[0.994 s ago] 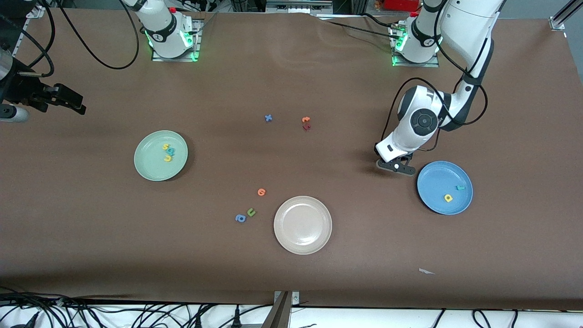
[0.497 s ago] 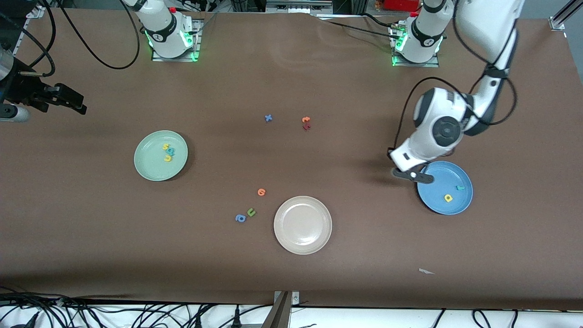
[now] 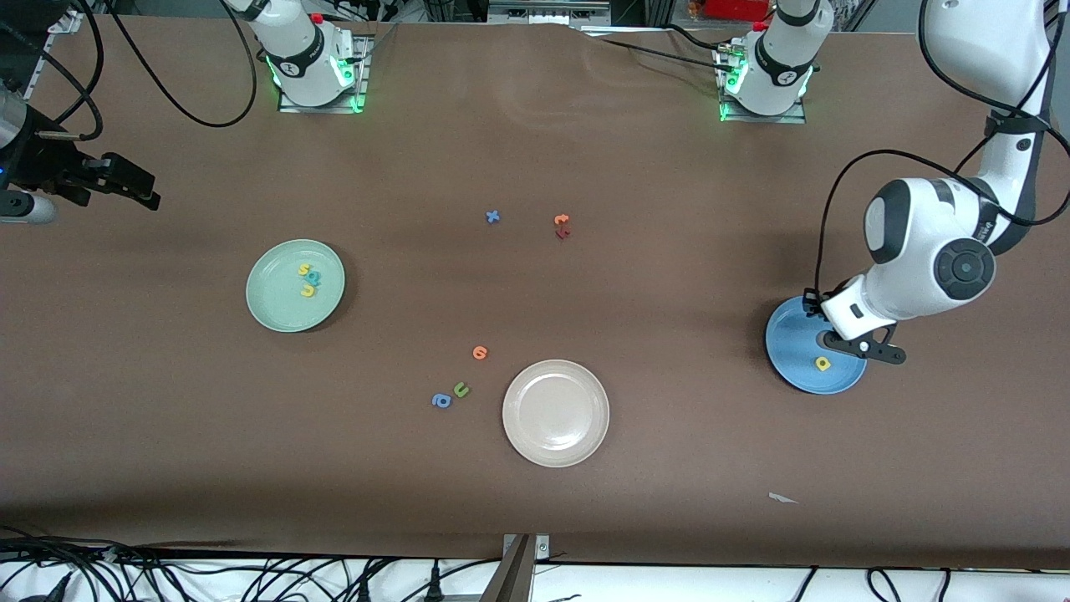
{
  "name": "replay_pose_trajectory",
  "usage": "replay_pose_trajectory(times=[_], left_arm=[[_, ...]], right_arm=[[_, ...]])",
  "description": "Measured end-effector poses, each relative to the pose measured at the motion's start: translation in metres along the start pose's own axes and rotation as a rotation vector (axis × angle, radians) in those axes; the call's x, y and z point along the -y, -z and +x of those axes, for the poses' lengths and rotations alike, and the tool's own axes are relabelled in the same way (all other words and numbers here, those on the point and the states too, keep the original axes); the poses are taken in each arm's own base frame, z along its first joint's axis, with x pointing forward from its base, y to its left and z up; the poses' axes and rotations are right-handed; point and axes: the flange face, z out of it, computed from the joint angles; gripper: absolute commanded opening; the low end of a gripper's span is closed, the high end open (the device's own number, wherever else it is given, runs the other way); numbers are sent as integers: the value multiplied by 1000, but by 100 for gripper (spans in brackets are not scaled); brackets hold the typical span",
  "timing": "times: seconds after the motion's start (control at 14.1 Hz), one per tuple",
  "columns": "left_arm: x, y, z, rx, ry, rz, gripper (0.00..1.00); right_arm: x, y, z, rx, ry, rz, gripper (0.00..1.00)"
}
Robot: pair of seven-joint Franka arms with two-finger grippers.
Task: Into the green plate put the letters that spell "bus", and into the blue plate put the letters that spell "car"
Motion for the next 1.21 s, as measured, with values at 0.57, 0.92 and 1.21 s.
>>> replay_pose_trajectory(times=[0.57, 0.92, 1.21], left_arm=[[29, 67, 13, -37, 35, 4, 100], [7, 181, -43, -13, 118, -24, 100], [-5, 259, -85, -97, 137, -19, 100]], right_arm=[[-1, -1, 1, -1, -2, 0, 100], [-1, 0, 2, -9, -3, 0, 100], [-1, 0, 3, -15, -3, 1, 100]])
